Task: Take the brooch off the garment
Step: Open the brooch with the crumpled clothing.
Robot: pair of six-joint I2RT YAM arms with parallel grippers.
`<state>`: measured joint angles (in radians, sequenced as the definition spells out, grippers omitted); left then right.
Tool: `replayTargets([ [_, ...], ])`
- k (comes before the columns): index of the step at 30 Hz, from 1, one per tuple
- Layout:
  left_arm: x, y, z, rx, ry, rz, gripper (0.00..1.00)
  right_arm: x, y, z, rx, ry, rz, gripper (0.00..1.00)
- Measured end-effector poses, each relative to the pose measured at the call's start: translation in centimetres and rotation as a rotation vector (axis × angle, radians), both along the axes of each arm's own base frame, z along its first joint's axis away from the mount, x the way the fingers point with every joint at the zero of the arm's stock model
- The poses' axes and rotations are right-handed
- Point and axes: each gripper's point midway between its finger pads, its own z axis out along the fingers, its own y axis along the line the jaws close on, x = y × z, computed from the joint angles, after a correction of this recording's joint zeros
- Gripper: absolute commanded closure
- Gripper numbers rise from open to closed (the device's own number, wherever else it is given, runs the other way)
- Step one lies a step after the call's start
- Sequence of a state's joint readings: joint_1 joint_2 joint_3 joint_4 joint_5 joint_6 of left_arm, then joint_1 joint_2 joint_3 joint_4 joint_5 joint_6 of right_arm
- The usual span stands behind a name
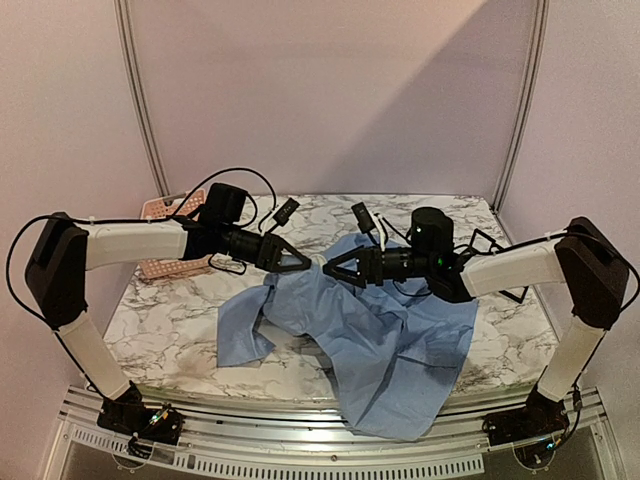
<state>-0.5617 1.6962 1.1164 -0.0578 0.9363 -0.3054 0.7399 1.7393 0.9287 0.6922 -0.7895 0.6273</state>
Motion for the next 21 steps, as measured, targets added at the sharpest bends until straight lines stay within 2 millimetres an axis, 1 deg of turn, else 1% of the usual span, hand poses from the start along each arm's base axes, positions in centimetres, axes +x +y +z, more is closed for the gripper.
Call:
replayTargets([
  [2,0.0,0.0,0.1,-0.003,0.002,0.001,1.00,0.2,0.5,-0.5,-0.004,0.013,-0.002,0.24],
  [7,0.0,0.0,0.2,-0.009,0.005,0.004,1.00,0.8,1.2,-1.8,-0.023,0.040,-0.012,0.33],
  [12,0.0,-0.1,0.2,-0.009,0.009,0.004,1.00,1.2,1.4,-1.6,-0.019,0.033,-0.020,0.40],
  [15,0.0,-0.1,0.2,-0.010,0.010,0.004,1.00,1.2,1.4,-1.7,-0.019,0.036,-0.023,0.49],
  [19,0.0,-0.1,0.3,-0.011,0.010,0.003,1.00,1.6,1.7,-1.9,-0.019,0.040,-0.027,0.57],
  [21,0.0,-0.1,0.3,-0.011,0.010,0.003,1.00,1.7,1.7,-2.2,-0.022,0.045,-0.028,0.63],
])
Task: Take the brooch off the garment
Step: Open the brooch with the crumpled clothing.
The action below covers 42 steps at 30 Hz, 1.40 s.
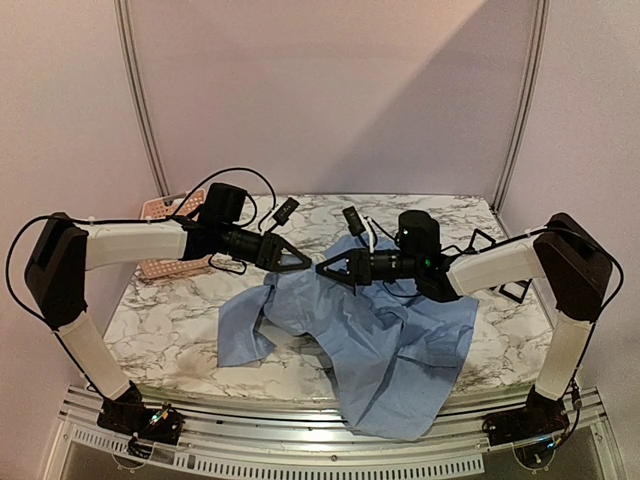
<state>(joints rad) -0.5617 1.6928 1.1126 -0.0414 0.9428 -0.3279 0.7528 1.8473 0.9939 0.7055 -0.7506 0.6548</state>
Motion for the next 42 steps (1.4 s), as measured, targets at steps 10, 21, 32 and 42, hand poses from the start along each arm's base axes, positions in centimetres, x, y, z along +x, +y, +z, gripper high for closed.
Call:
replayTargets([
  [10,0.00,0.00,0.02,0.000,0.001,0.001,1.00,0.27,0.25,-0.42,0.003,0.022,-0.002,0.71],
  [21,0.00,0.00,0.02,0.000,0.002,0.001,1.00,0.31,0.31,-0.16,0.016,0.029,-0.003,0.78],
  [32,0.00,0.00,0.01,0.000,0.002,0.001,1.00,0.21,0.34,-0.04,0.021,0.030,0.004,0.84],
  [42,0.00,0.01,0.00,0.000,0.002,0.001,1.00,0.19,0.35,0.05,0.026,0.038,0.004,0.89],
])
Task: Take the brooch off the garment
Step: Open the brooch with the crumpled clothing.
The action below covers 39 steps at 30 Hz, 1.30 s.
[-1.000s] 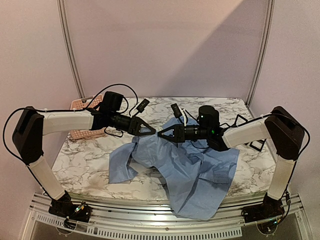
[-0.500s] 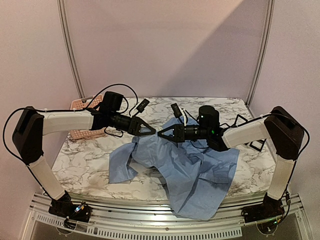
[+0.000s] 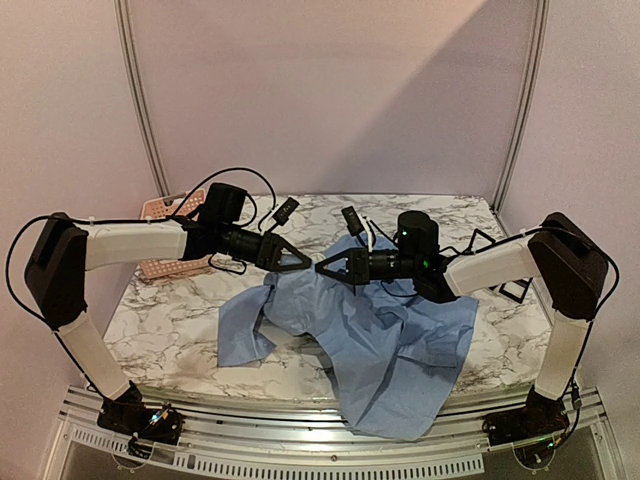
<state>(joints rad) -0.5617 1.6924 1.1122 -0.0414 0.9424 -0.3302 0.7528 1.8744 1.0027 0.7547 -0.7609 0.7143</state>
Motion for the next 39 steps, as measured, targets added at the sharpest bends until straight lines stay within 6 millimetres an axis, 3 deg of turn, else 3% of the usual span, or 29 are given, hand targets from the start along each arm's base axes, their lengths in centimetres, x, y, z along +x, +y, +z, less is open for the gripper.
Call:
replayTargets([
  [15,0.0,0.0,-0.2,0.005,-0.001,0.004,1.00,0.2,0.2,-0.3,0.009,0.048,-0.004,0.99],
  [39,1.0,1.0,-1.2,0.040,0.012,0.057,1.00,1.5,1.2,-1.5,-0.016,0.225,-0.029,1.00],
])
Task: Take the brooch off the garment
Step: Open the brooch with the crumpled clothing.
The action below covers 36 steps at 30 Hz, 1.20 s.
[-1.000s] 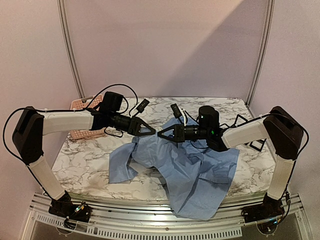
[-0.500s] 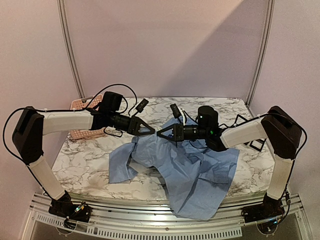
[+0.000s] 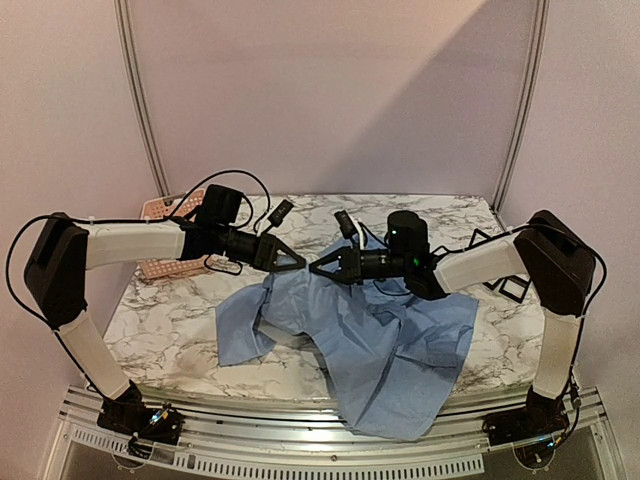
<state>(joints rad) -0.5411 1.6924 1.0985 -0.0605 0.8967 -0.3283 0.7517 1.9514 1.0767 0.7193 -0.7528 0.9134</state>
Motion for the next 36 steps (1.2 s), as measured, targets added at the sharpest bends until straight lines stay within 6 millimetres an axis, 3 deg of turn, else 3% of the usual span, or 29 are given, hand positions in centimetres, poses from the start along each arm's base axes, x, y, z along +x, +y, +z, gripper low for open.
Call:
replayTargets([
  [21,0.4,0.5,-0.8,0.035,0.027,0.040,1.00,0.7,0.4,-1.1,0.011,0.128,0.028,1.00],
  [36,0.6,0.6,-1.0,0.042,0.023,0.050,1.00,0.9,0.6,-1.4,-0.021,0.047,0.066,0.95],
])
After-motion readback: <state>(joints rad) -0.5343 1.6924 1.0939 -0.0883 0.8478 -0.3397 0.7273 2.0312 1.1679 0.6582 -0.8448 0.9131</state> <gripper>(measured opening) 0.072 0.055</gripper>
